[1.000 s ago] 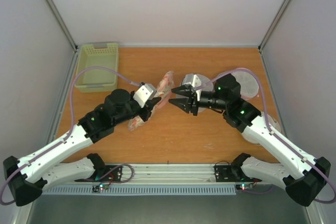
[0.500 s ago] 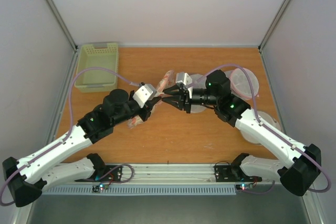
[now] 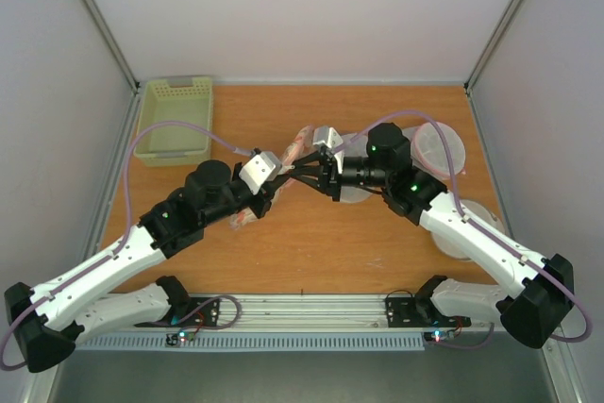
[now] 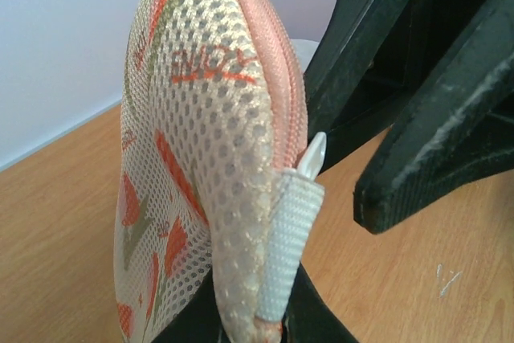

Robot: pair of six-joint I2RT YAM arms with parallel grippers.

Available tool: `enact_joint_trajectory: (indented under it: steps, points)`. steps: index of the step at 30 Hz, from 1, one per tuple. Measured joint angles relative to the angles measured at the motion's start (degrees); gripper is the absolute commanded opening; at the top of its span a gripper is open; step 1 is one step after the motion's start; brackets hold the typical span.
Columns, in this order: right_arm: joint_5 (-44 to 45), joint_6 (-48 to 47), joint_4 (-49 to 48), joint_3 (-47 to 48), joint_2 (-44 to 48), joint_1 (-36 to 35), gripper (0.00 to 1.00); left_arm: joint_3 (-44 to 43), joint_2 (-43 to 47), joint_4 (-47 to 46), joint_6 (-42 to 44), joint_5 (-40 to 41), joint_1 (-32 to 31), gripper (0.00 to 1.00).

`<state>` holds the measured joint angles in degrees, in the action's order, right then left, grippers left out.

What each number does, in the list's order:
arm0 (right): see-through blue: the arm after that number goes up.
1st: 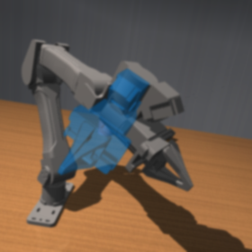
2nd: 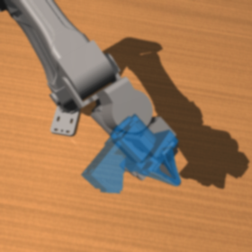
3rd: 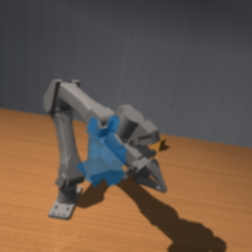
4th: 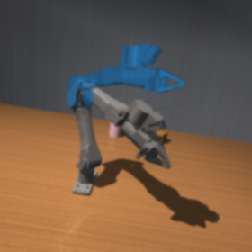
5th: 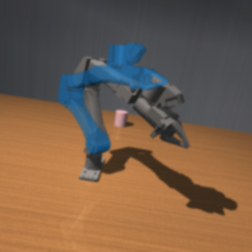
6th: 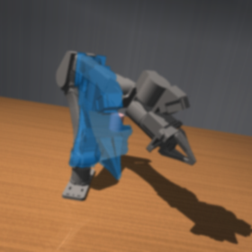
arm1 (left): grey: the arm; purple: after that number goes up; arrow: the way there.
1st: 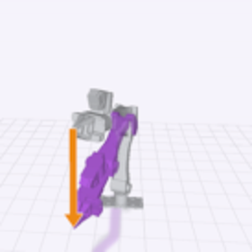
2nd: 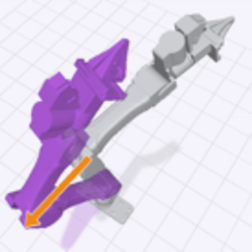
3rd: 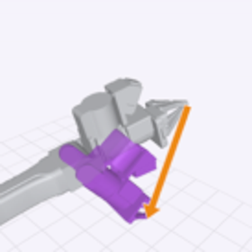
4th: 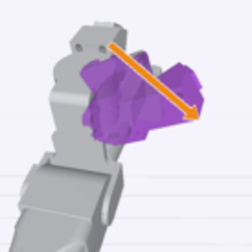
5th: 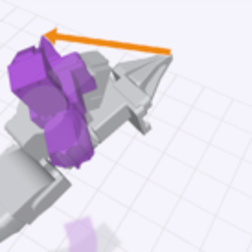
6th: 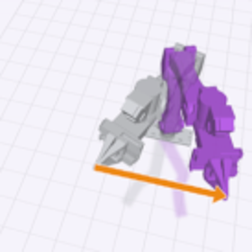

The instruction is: Unzip the laundry bag and remove the bra

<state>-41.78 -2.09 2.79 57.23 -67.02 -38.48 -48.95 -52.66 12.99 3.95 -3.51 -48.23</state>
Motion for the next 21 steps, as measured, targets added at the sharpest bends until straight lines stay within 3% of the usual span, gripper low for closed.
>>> enact_joint_trajectory:
  steps: [4,8,14,21]
  points:
    - [0.22,0.11,0.22,0.39,0.0,0.02,0.13,0.02,-0.02,-0.02,0.59,-0.02,0.0,0.01]
    - [0.66,0.31,1.57,1.31,-0.2,0.02,0.01,0.17,-0.02,-0.07,0.98,-0.04,0.0,0.01]
    - [1.11,-0.31,5.01,2.82,-0.33,0.0,0.01,0.9,0.0,-0.35,1.25,0.59,0.02,0.01]
    - [7.65,-3.87,15.21,8.28,-1.57,0.02,0.01,1.31,0.02,0.85,5.42,3.37,0.02,0.01]
